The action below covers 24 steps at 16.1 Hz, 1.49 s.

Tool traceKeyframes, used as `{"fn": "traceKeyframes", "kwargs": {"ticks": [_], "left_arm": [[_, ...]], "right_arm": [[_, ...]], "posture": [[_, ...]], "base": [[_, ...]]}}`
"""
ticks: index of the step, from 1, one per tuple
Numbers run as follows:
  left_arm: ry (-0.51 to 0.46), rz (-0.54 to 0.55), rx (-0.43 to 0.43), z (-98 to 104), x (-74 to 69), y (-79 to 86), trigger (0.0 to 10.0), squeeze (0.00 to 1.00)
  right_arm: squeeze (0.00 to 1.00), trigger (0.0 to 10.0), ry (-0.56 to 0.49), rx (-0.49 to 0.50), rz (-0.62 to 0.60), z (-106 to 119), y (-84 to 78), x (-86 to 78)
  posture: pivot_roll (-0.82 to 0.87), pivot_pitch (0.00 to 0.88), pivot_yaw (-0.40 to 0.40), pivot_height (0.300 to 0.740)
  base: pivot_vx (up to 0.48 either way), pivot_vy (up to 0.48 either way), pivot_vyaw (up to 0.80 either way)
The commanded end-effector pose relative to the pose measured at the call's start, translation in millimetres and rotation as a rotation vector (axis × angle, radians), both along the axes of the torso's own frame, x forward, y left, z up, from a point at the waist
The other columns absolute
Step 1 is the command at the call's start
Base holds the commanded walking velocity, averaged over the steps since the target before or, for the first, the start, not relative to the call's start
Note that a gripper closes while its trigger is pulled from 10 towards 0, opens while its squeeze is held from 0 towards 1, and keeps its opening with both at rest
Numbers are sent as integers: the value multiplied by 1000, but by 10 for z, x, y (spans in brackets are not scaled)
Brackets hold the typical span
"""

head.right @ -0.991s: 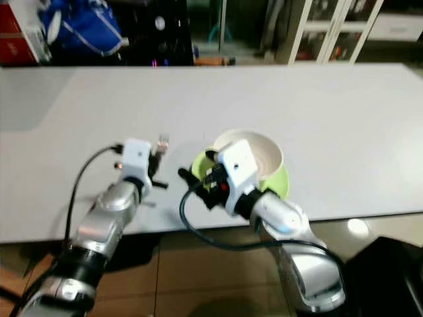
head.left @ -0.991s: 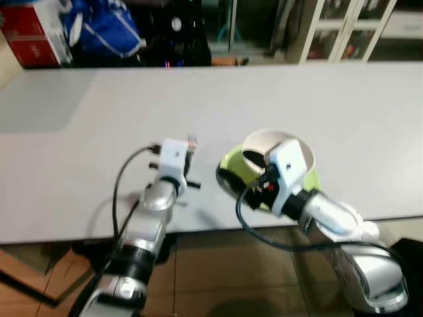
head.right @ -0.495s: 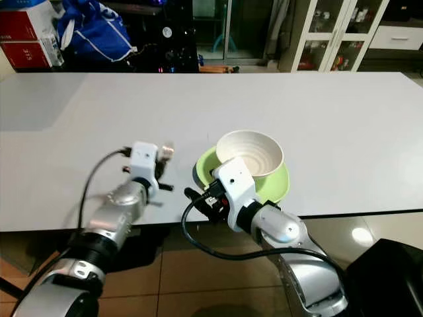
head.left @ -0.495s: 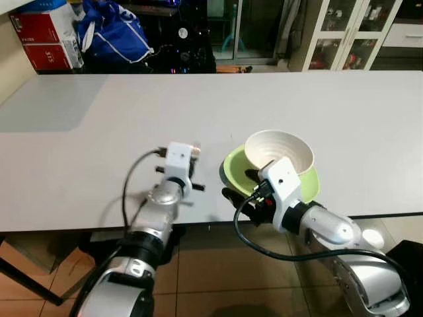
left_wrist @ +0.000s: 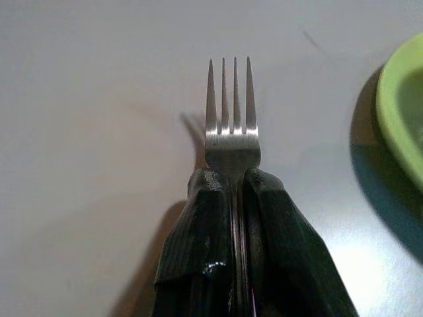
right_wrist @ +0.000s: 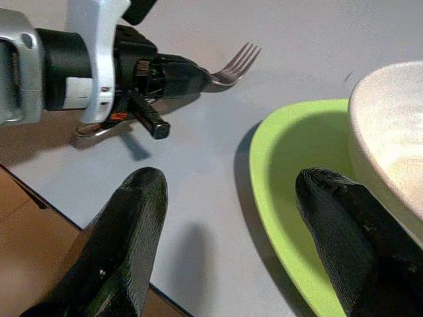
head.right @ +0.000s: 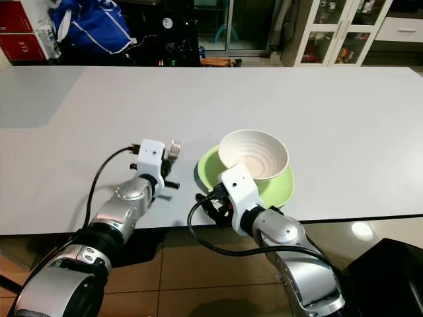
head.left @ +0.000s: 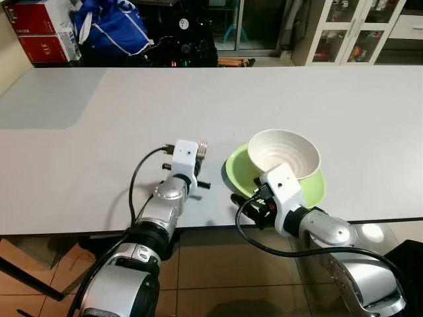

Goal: Setting the table

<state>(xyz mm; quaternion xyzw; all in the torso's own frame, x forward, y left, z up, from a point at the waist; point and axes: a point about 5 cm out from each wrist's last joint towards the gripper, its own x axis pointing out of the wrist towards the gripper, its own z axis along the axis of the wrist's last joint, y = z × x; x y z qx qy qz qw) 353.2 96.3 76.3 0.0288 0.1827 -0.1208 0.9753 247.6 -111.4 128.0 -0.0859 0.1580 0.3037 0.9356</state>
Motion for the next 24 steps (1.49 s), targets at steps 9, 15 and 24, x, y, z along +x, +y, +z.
{"fn": "traceKeyframes", "kwargs": {"ticks": [9, 15, 24], "left_arm": [[1, -76, -24, 50, 39, -188, 10000, 0], [16, -107, -22, 43, 32, -289, 10000, 0], [24, -65, 17, 19, 48, -215, 10000, 1000]], "right_arm": [[0, 10000, 13, -26, -47, -35, -18, 16], [0, 10000, 8, -27, -53, -22, -8, 22], [0, 10000, 2, -27, -51, -5, -4, 40]], "posture": [[-51, 0, 31, 740], [-55, 0, 35, 740], [-54, 0, 35, 740]], "base": [[0, 0, 0], [0, 0, 0], [0, 0, 0]]}}
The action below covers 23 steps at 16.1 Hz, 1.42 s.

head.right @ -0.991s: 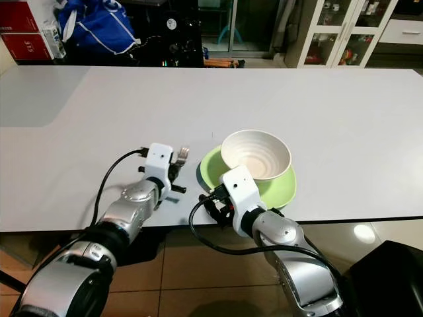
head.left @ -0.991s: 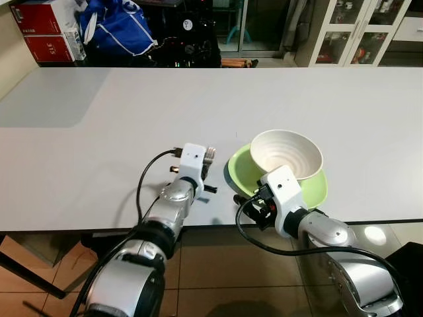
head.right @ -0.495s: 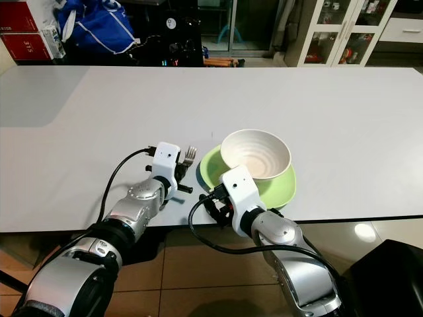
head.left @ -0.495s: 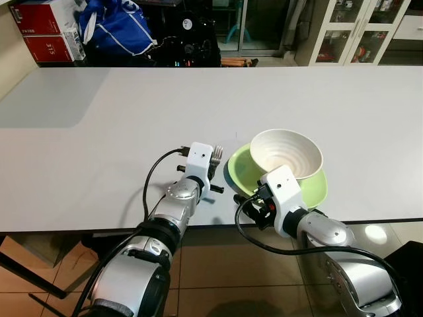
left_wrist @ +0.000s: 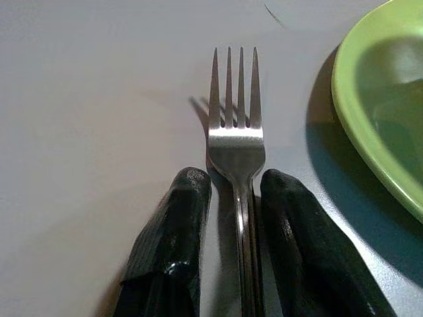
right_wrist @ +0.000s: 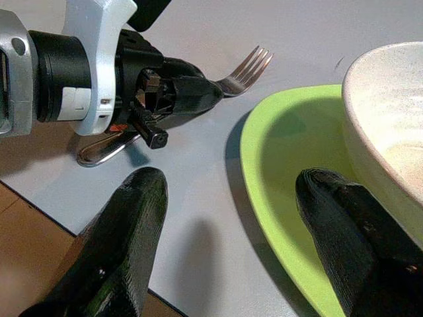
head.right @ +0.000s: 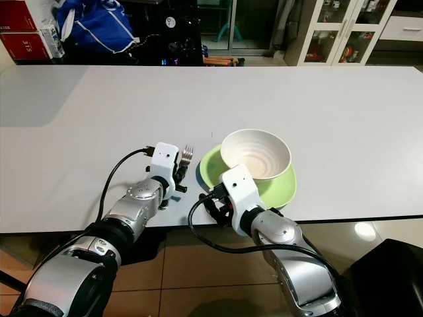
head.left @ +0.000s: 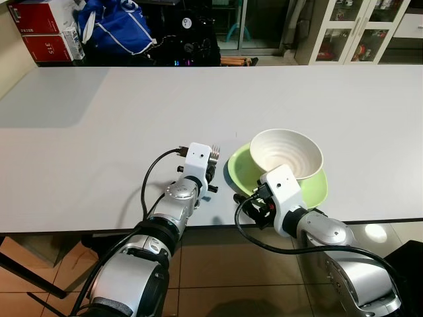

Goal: Setting the table

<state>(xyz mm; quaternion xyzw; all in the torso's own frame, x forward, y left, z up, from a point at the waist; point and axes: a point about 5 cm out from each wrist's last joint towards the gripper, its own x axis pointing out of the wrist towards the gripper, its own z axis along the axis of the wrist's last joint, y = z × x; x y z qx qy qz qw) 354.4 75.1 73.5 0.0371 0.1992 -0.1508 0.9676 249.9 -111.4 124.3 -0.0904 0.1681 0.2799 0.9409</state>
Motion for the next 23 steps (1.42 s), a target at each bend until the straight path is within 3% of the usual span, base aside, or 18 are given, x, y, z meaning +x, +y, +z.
{"fn": "traceKeyframes", "kwargs": {"ticks": [1, 3, 5, 6, 8, 10, 12, 14, 15, 16, 19, 23], "left_arm": [[-12, -3, -5, 55, 38, -10, 10000, 1000], [-32, 0, -35, 104, 57, -22, 10000, 1000], [-112, 10, -101, 267, 110, 3, 10000, 1000], [-174, -1, -110, 368, 128, 30, 10000, 0], [-320, -59, -178, 651, 117, 77, 10000, 0], [-467, -123, -182, 962, 31, 147, 10000, 0], [-581, -109, -96, 1175, -90, 287, 10000, 0], [-599, -88, -25, 1200, -173, 374, 10000, 0], [-615, -81, 13, 1212, -275, 447, 10000, 0], [-612, -38, 66, 1175, -488, 609, 10000, 0], [-557, 12, 151, 1020, -762, 803, 10000, 0], [-521, 85, 174, 1013, -875, 899, 10000, 0]], "right_arm": [[0, 10000, -9, -5, -3, 36, -5, 18], [0, 10000, -14, -6, -2, 47, -10, 24], [0, 10000, -36, -1, -4, 109, -20, 41], [0, 10000, -48, -4, -3, 143, -27, 52], [0, 10000, -84, 3, -1, 264, -44, 85], [0, 10000, -102, 14, 2, 330, -53, 107], [0, 10000, -129, 57, -7, 401, -35, 125], [0, 10000, -149, 93, -26, 433, -24, 139], [0, 10000, -163, 114, -52, 449, -28, 158], [0, 10000, -176, 154, -126, 457, -45, 191], [0, 10000, -171, 192, -156, 424, -43, 192], [0, 10000, -165, 263, -275, 376, -150, 196]], "posture": [[-54, 0, 35, 740], [-54, 0, 32, 740], [-54, 0, 33, 740], [-53, 0, 32, 740], [-52, 0, 28, 740], [-48, 0, 24, 740], [-35, 0, 20, 740], [-29, 0, 18, 740], [-15, 0, 7, 740], [-4, 0, -5, 740], [8, 0, -8, 740], [19, 0, 2, 740]], "base": [[0, 0, 0], [0, 0, 0], [0, 0, 0], [0, 0, 0], [0, 0, 0], [0, 0, 0], [0, 0, 0], [0, 0, 0], [0, 0, 0], [0, 0, 0], [0, 0, 0], [0, 415, 0]]}}
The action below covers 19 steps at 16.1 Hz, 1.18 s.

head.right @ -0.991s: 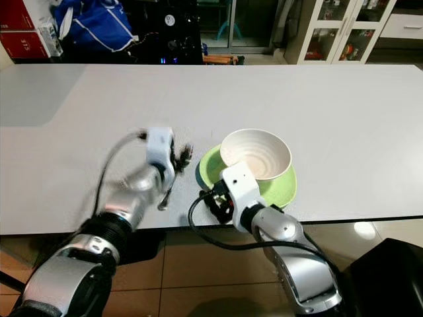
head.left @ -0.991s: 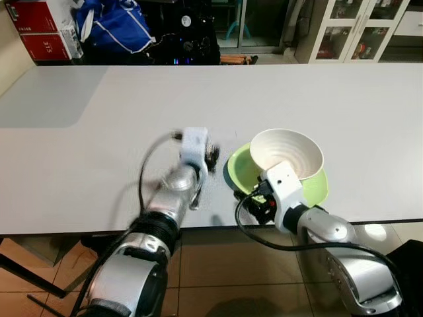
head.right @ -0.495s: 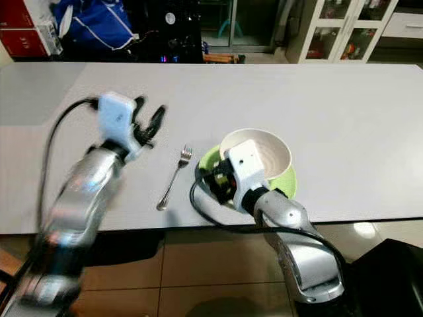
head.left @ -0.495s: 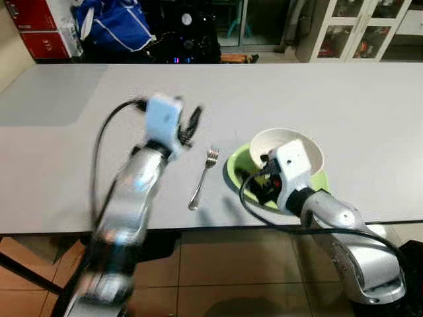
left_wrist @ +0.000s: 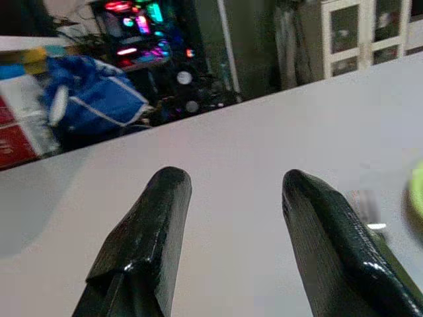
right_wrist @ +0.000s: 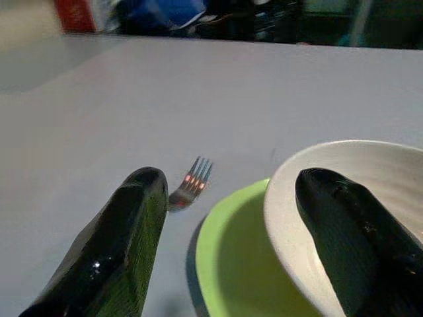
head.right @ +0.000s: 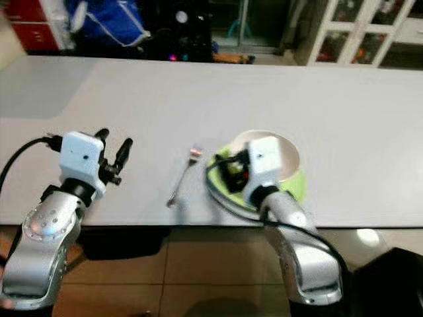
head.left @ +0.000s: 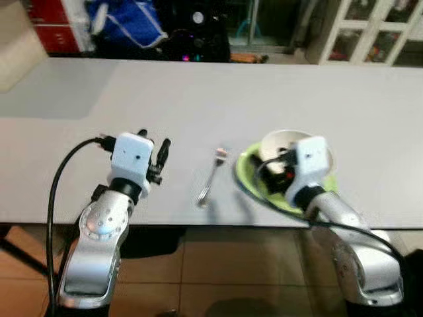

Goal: Setting the table

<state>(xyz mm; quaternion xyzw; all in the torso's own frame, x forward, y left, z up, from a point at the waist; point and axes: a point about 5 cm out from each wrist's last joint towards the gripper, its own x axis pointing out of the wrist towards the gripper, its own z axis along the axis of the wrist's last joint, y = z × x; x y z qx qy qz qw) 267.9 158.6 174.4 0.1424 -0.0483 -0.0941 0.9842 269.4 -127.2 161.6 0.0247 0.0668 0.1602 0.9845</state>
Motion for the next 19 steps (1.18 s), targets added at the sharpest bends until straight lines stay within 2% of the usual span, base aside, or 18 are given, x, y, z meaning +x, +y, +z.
{"fn": "traceKeyframes", "kwargs": {"ticks": [1, 3, 7, 9, 11, 13, 15, 19], "left_arm": [[5, 32, 13, 19, 1, 43, 10000, 0], [7, 27, 9, 44, 7, 14, 10000, 0], [23, 11, 23, 19, 57, -48, 10000, 0], [30, -22, 50, 6, 73, -100, 10000, 0], [37, -23, 34, -21, 66, -92, 10000, 0], [53, -8, 17, -58, 100, -80, 10000, 0], [46, -11, 38, -62, 140, -102, 10000, 0], [48, -25, 48, -111, 96, -188, 10000, 0]], "right_arm": [[0, 10000, -1, 28, -14, -9, 3, 6], [0, 10000, -2, 29, -17, -17, 4, 10], [0, 10000, 7, -30, 20, -58, 63, 28], [0, 10000, 7, -37, 13, -76, 64, 69], [0, 10000, 9, -44, 3, -93, 72, 98], [0, 10000, 38, -89, 2, -169, 67, 104], [0, 10000, 54, -137, 1, -230, 40, 116], [0, 10000, 59, -129, -2, -270, 24, 94]], "posture": [[22, 0, 4, 740], [18, 0, 7, 740], [24, 0, 2, 740], [34, 0, 1, 740], [25, 0, 10, 740], [22, 0, 11, 740], [19, 0, 9, 740], [-7, 0, 21, 740]], "base": [[0, 439, 0], [0, 444, 0], [0, 433, 0], [0, 0, 0], [0, 0, 0], [0, 0, 0], [0, 0, 0], [0, 0, 0]]}}
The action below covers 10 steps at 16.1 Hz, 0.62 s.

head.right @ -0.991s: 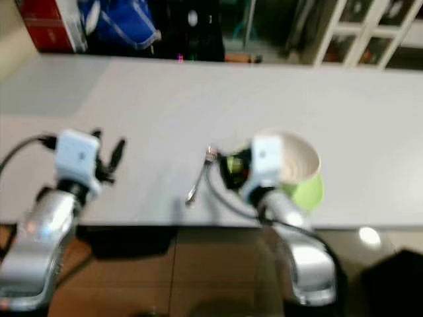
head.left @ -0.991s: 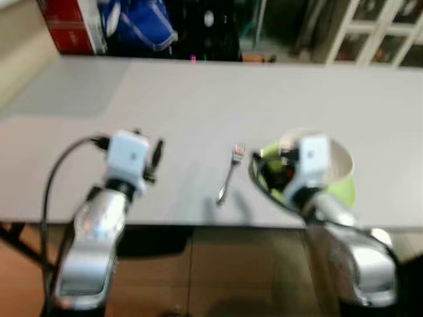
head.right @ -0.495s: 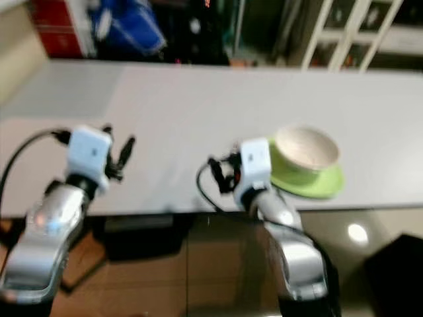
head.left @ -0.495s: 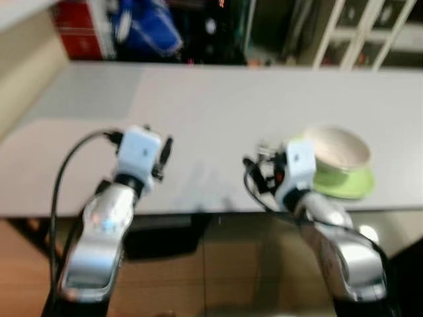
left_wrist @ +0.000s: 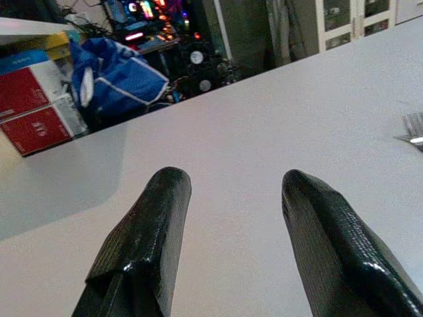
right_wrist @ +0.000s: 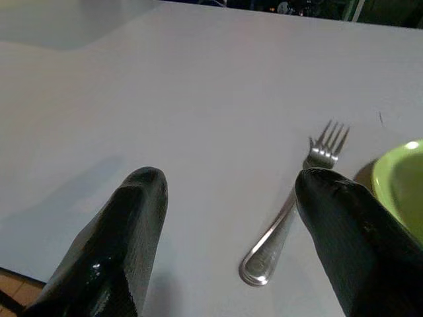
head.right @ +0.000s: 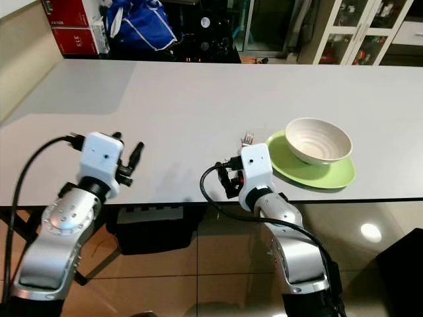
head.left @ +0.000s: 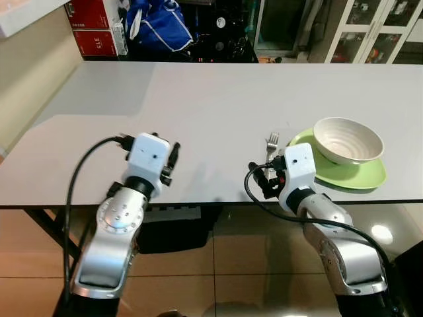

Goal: Setting the table

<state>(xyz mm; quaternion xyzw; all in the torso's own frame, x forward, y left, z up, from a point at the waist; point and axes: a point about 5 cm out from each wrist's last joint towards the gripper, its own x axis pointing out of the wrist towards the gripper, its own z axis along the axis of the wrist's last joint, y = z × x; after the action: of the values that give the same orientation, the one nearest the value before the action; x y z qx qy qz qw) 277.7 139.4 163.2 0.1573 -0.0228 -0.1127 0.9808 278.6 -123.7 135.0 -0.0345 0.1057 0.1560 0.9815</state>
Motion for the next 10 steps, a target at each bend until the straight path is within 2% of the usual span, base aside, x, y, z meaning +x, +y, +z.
{"fn": "traceKeyframes", "kwargs": {"ticks": [1, 2, 3, 5, 7, 10], "left_arm": [[0, 3, 9, -26, 3, -16, 10000, 0], [2, 4, 6, -49, -8, -24, 10000, 0], [-8, 9, -49, -50, -65, -27, 10000, 0], [-31, 10, -46, -61, -144, -30, 10000, 0], [-44, -20, -87, -113, -346, -28, 10000, 0], [-54, -93, -77, -125, -409, -89, 10000, 0]], "right_arm": [[0, 10000, 15, -3, 8, -50, 2, -19], [0, 10000, 27, -9, 22, -95, 10, -53], [0, 10000, 36, -9, 36, -150, -3, -112], [0, 10000, 45, -1, 33, -173, -45, -149], [0, 10000, 36, 39, 29, -132, -101, -225], [0, 10000, -7, 96, 10, -82, -116, -131]], "posture": [[-11, 0, 19, 740], [-13, 0, 16, 740], [-13, 0, -1, 740], [-14, 0, -11, 740], [-26, 8, -36, 740], [-16, 9, -38, 740]], "base": [[0, -244, 0], [0, -244, 0], [0, 0, 0], [0, 0, 0], [0, 0, 0], [0, 0, 0]]}}
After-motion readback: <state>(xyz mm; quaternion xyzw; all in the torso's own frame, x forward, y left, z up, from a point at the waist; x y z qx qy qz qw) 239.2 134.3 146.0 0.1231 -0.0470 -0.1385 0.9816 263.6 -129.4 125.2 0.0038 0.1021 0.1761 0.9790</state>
